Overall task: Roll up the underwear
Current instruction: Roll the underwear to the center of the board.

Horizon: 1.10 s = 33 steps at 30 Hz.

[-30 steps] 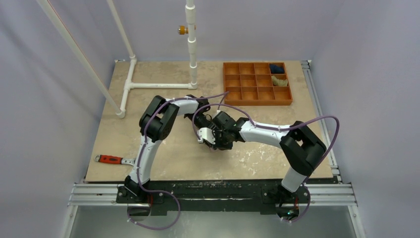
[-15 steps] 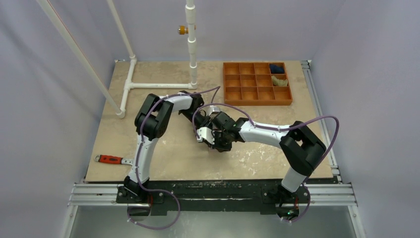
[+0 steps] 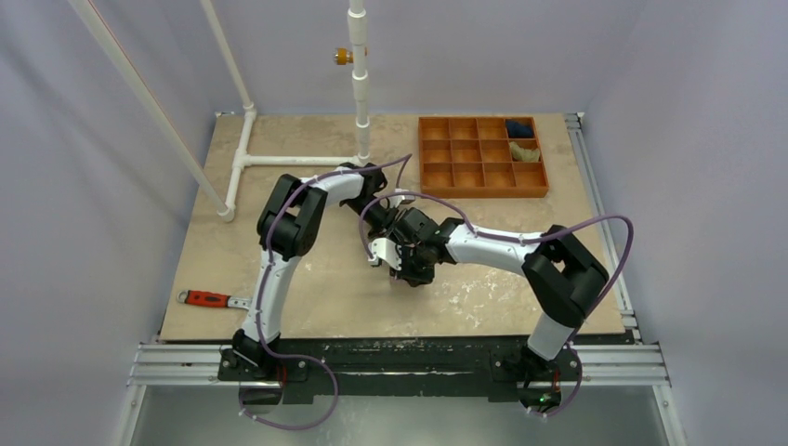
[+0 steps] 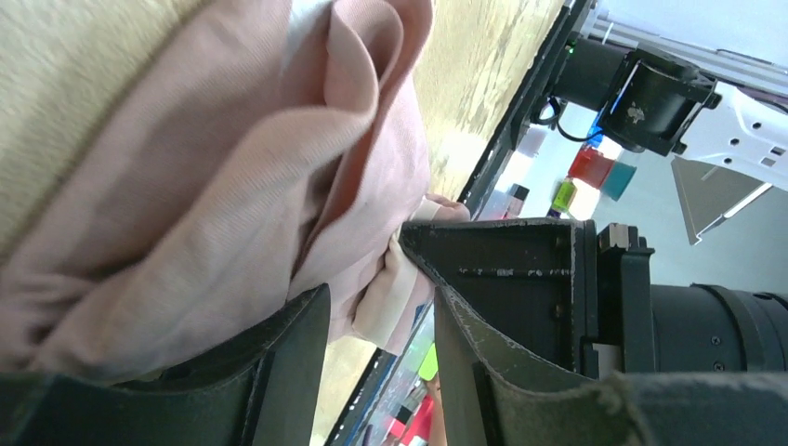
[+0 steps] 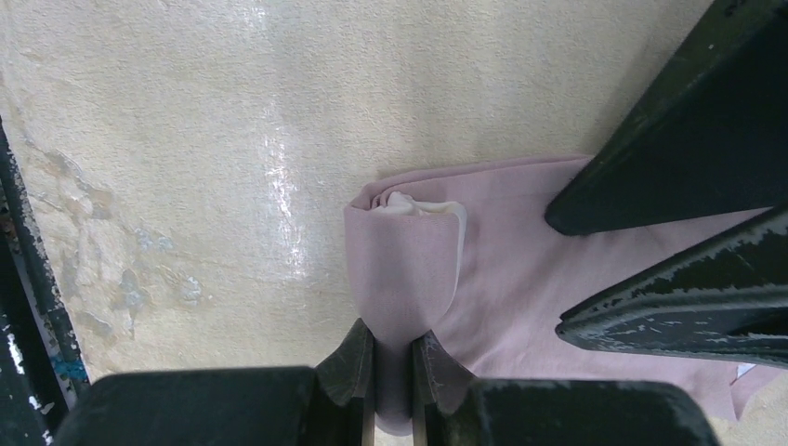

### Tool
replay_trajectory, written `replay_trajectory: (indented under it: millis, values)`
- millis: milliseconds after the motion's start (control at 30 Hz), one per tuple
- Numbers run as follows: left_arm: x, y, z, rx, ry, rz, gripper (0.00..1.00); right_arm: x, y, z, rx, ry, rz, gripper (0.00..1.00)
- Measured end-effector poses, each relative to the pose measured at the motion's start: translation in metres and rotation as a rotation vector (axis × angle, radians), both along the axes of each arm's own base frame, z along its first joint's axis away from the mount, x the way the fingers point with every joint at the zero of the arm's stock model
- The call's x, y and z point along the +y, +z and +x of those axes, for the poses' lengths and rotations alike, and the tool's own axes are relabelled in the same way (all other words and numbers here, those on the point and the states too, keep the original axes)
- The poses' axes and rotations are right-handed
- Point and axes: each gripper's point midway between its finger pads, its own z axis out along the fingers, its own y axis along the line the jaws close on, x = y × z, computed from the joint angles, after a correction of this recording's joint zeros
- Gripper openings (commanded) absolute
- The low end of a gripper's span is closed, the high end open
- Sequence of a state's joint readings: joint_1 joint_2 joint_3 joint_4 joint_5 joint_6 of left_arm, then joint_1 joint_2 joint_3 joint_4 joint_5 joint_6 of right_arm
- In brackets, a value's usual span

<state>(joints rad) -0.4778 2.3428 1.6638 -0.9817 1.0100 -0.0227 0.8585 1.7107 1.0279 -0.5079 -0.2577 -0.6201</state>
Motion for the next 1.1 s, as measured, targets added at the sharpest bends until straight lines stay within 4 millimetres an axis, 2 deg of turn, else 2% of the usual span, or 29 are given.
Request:
replay_trajectory:
  millis: [467,767,1100]
  values:
    - [-0.003,-0.002,0.006,0.02,0.023,0.027,0.45,0.005,0.008,0.001,0.041,0.039,-0.044,0.0]
    - [-0.003,-0.003,0.006,0.017,0.021,0.032,0.44,0.011,0.0,-0.002,0.068,0.091,-0.071,0.0]
    - [-0.003,-0.003,0.006,0.015,0.02,0.035,0.46,0.023,-0.003,-0.011,0.152,0.118,-0.012,0.0]
